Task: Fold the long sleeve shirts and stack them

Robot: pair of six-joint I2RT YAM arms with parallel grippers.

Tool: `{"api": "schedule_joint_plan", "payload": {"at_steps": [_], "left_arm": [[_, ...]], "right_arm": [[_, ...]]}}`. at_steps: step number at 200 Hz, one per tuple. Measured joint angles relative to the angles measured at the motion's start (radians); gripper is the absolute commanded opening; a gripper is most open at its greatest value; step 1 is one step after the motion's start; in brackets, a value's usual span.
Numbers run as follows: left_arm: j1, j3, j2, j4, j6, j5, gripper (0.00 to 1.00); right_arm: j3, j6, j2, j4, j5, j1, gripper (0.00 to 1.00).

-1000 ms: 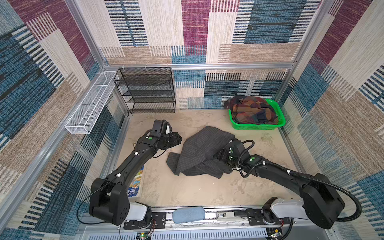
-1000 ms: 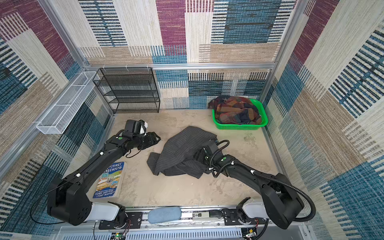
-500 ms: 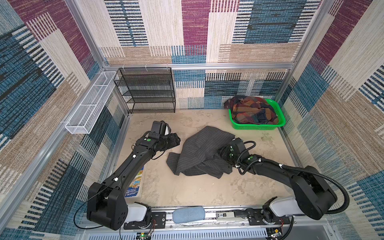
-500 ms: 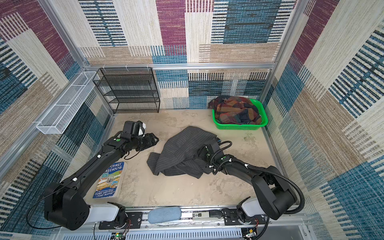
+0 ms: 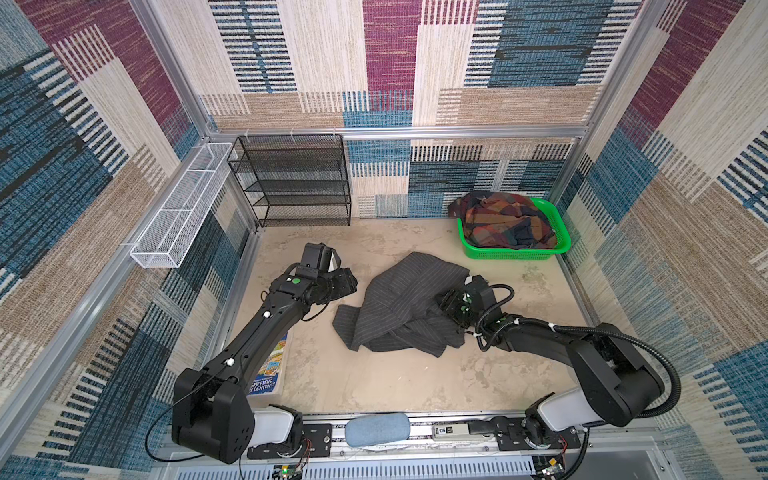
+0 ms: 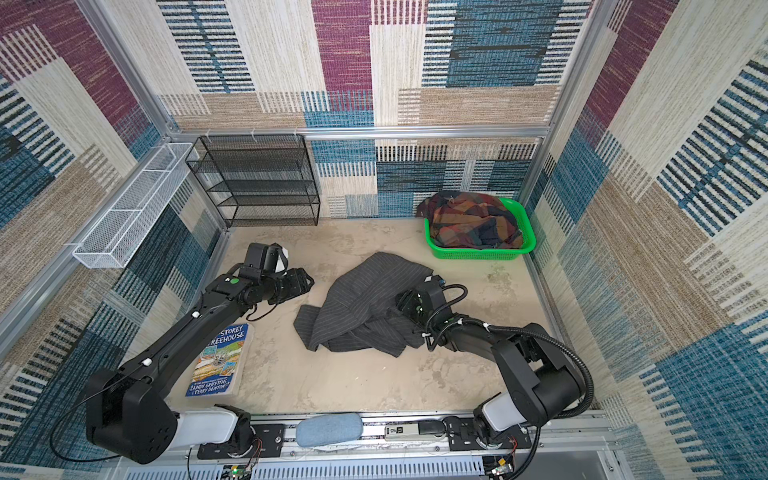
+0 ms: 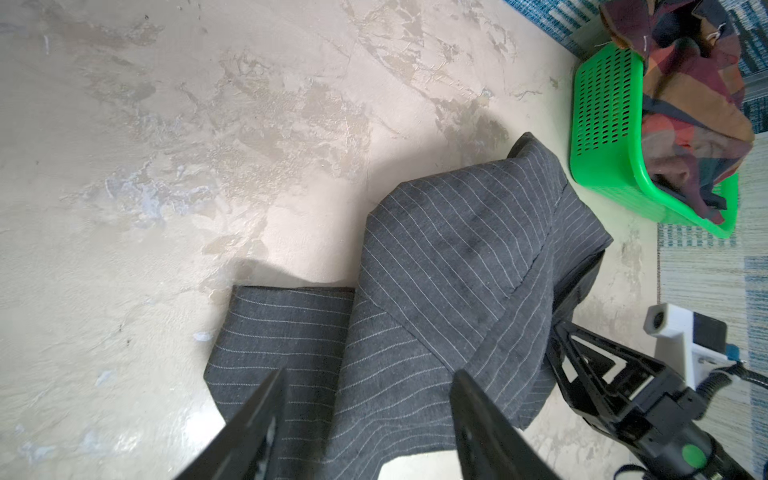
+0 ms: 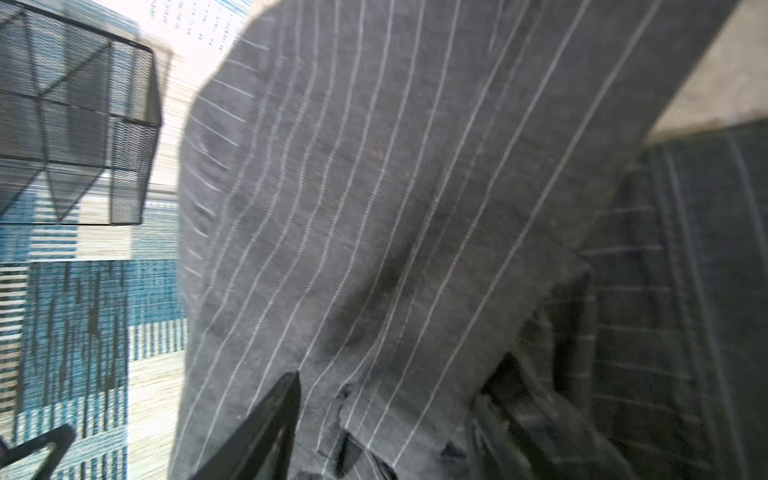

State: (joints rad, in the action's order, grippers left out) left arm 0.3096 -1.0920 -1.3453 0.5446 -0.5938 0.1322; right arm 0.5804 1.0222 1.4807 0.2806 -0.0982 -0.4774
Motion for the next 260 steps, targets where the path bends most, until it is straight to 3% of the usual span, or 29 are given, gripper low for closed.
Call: {"api": "schedule_joint_plan", "payload": {"at_steps": [80,98,133,147,217,260], "left_arm": [[0.0,0.043,0.035,0.029,0.0,-0.049,0.66],[0.0,0.047,0.057,0.058,0.0,-0.058,0.69],[0.0,0.056,0.094,0.136,-0.001,-0.102,0.73],[0.0,0.067,0.096,0.183,-0.005,-0.103,0.73],[-0.007,0.125,0.063,0.346,-0.087,-0.108,0.72],[-0.021,0.125,-0.051,0.334,-0.102,-0.124,0.68]], "right_arm": [[0.076,-0.045,0.137,0.121,-0.062,0.022,0.55],[0.1,-0.049,0.172,0.123,-0.075,0.027,0.46],[0.154,-0.082,0.198,0.091,-0.077,0.032,0.2],[0.184,-0.108,0.181,0.05,-0.074,0.033,0.13],[0.343,-0.303,0.008,-0.152,-0.048,0.037,0.0],[0.518,-0.426,-0.063,-0.305,-0.11,0.037,0.0]]}}
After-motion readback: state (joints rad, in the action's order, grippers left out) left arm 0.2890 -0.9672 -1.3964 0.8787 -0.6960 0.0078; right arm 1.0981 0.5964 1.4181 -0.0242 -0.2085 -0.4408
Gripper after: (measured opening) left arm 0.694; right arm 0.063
